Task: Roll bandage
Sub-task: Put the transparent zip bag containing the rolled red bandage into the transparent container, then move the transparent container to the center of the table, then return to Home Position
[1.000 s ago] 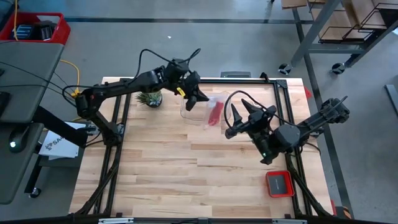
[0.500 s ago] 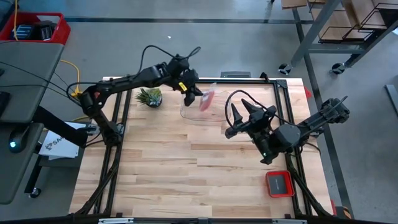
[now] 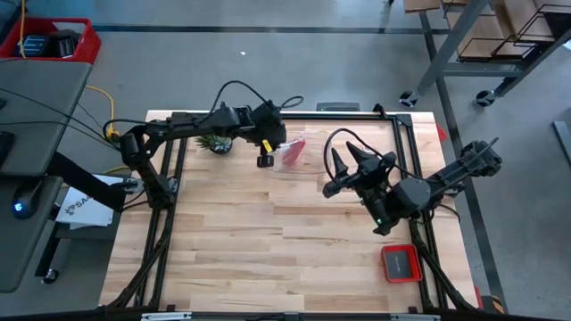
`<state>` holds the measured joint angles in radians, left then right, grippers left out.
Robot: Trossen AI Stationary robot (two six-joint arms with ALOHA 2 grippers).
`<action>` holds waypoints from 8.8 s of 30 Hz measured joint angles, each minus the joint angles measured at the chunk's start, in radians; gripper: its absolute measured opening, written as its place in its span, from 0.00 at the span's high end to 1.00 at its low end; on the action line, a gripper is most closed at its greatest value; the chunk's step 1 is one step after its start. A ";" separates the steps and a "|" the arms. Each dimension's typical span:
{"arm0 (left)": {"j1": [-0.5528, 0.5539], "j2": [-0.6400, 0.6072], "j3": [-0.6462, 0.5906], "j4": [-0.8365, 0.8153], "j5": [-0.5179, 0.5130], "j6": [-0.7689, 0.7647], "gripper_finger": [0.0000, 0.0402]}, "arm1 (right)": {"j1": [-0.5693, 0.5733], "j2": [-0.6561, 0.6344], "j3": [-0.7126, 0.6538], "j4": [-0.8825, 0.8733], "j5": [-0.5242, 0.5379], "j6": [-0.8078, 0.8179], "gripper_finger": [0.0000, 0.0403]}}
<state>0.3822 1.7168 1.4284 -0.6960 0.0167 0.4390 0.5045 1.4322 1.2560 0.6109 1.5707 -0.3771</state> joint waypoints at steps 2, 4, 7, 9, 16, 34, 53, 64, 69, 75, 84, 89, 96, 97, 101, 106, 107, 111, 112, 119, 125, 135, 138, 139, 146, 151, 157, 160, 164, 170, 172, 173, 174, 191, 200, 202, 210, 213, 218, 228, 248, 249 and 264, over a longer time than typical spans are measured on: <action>-0.018 0.000 0.000 -0.001 -0.004 -0.025 0.87 | 0.000 0.000 0.000 0.000 0.000 -0.008 0.55; -0.032 0.000 0.000 -0.006 -0.004 -0.067 0.81 | 0.000 0.000 0.000 0.000 0.000 -0.022 0.55; -0.051 -0.002 0.001 -0.030 -0.032 -0.137 0.71 | 0.000 0.000 0.000 0.000 0.000 -0.035 0.55; -0.059 -0.003 0.026 -0.077 -0.052 -0.178 0.64 | 0.000 0.000 0.000 0.000 0.000 -0.045 0.55; -0.035 -0.014 0.192 -0.193 -0.063 -0.287 0.49 | -0.001 0.000 0.000 0.000 0.000 -0.053 0.55; 0.254 -0.033 0.087 -0.042 0.049 -0.605 0.86 | -0.456 -0.059 0.000 -0.053 -0.107 0.120 0.99; 0.426 0.202 0.087 0.094 0.269 -0.648 1.00 | -1.235 0.247 0.064 -0.968 -1.609 1.238 1.00; 0.383 0.221 0.079 0.084 0.290 -0.603 1.00 | -1.238 0.479 0.063 -1.080 -1.825 1.154 1.00; 0.347 0.221 0.019 0.098 0.286 -0.621 1.00 | -1.191 0.490 0.067 -1.091 -1.795 1.108 1.00; 0.280 0.214 -0.060 0.094 0.288 -0.649 1.00 | -1.120 0.492 0.065 -1.149 -1.787 1.071 1.00; 0.141 0.199 -0.076 0.028 0.296 -0.672 1.00 | -0.991 0.492 0.065 -1.157 -1.756 1.050 1.00; 0.074 0.158 -0.075 -0.028 0.293 -0.688 1.00 | -0.914 0.492 0.065 -1.156 -1.761 1.043 1.00; 0.012 0.078 -0.075 -0.117 0.291 -0.692 1.00 | -0.823 0.473 0.065 -1.125 -1.771 0.995 1.00; 0.003 0.063 -0.075 -0.133 0.291 -0.689 1.00 | -0.813 0.467 0.065 -1.119 -1.771 0.987 1.00; -0.035 0.007 -0.075 -0.200 0.294 -0.681 1.00 | -0.776 0.459 0.065 -1.085 -1.793 0.961 1.00; -0.101 -0.087 -0.075 -0.257 0.278 -0.673 1.00 | -0.731 0.459 0.065 -0.998 -1.807 0.943 1.00; -0.113 -0.115 -0.075 -0.255 0.262 -0.673 1.00 | -0.725 0.459 0.065 -0.975 -1.807 0.943 1.00; -0.144 -0.226 -0.075 -0.251 0.206 -0.682 1.00 | -0.704 0.459 0.065 -0.906 -1.807 0.945 1.00; -0.148 -0.255 -0.075 -0.248 0.193 -0.687 1.00 | -0.700 0.459 0.065 -0.894 -1.807 0.947 1.00; -0.204 -0.432 -0.075 -0.225 0.053 -0.723 1.00 | -0.689 0.455 0.065 -0.845 -1.789 0.935 1.00; -0.281 -0.600 -0.154 0.013 -0.041 -0.757 1.00 | -0.699 0.326 0.065 -0.840 -1.712 0.838 1.00; -0.359 -0.860 -0.792 0.722 -0.115 -0.978 1.00 | -0.642 0.001 0.015 -0.975 -1.656 0.766 1.00; -0.369 -0.869 -0.935 0.860 -0.123 -0.985 1.00 | -0.626 -0.099 -0.044 -0.983 -1.625 0.807 1.00; -0.372 -0.868 -0.978 0.895 -0.138 -0.989 1.00 | -0.621 -0.132 -0.061 -0.983 -1.612 0.829 1.00; -0.367 -0.860 -1.226 1.175 -0.238 -1.035 1.00 | -0.606 -0.295 -0.130 -0.988 -1.466 0.964 1.00; -0.374 -0.865 -1.269 1.052 -0.149 -0.867 1.00 | -0.606 -0.339 -0.130 -0.991 -1.419 0.980 1.00; -0.379 -0.864 -1.280 0.941 -0.124 -0.855 1.00 | -0.606 -0.354 -0.130 -1.081 -1.404 1.029 1.00; -0.388 -0.873 -1.354 1.099 -0.072 -0.926 1.00 | -0.606 -0.354 -0.130 -1.093 -1.400 1.032 1.00; -0.410 -0.899 -1.416 1.206 -0.052 -1.027 1.00 | -0.606 -0.354 -0.130 -1.092 -1.399 1.032 1.00; -0.416 -0.911 -1.416 1.140 -0.078 -0.912 1.00 | -0.606 -0.359 -0.130 -1.081 -1.399 1.025 1.00; -0.416 -0.910 -1.417 1.060 -0.074 -0.908 1.00 | -0.606 -0.364 -0.130 -1.084 -1.399 1.023 1.00; -0.417 -0.907 -1.417 1.037 -0.073 -0.908 1.00 | -0.606 -0.370 -0.130 -1.080 -1.400 1.023 1.00; -0.417 -0.903 -1.417 1.018 -0.073 -0.908 1.00 | -0.605 -0.375 -0.130 -1.082 -1.404 1.022 1.00; -0.417 -1.266 -1.416 0.708 -0.068 -0.906 1.00 | -0.575 -0.402 -0.186 -1.080 -1.366 0.964 1.00; -0.417 -1.646 -1.416 0.722 -0.069 -0.907 1.00 | -0.576 -0.407 -0.192 -1.057 -1.368 0.955 1.00; -0.417 -1.702 -1.416 0.723 -0.069 -0.906 1.00 | -0.576 -0.407 -0.192 -1.057 -1.368 0.953 1.00; -0.416 -1.713 -1.416 0.771 -0.068 -0.907 1.00 | -0.576 -0.408 -0.192 -1.070 -1.368 0.927 1.00; -0.412 -1.714 -1.416 0.761 -0.068 -0.907 1.00 | -0.572 -0.419 -0.192 -1.089 -1.388 0.949 1.00; -0.394 -1.713 -1.416 0.755 -0.069 -0.907 1.00 | -0.525 -0.479 -0.248 -1.089 -1.424 0.987 1.00; -0.393 -1.711 -1.416 0.744 -0.069 -0.907 1.00 | -0.398 -0.791 -0.807 -0.443 -1.387 0.994 1.00; -0.393 -1.711 -1.416 0.738 -0.069 -0.907 1.00 | -0.596 -1.138 -1.239 -0.225 -1.793 0.788 1.00; -0.393 -1.710 -1.416 0.738 -0.069 -0.907 1.00 | -0.596 -1.148 -1.246 -0.250 -1.793 0.776 1.00; -0.393 -1.711 -1.416 0.737 -0.069 -0.907 1.00 | -0.596 -1.161 -1.246 -0.564 -1.804 0.641 1.00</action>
<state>-0.0113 0.0063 0.0124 0.0414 -0.0521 -0.4679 -0.0912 0.2709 0.0101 0.0467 -0.2333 0.2640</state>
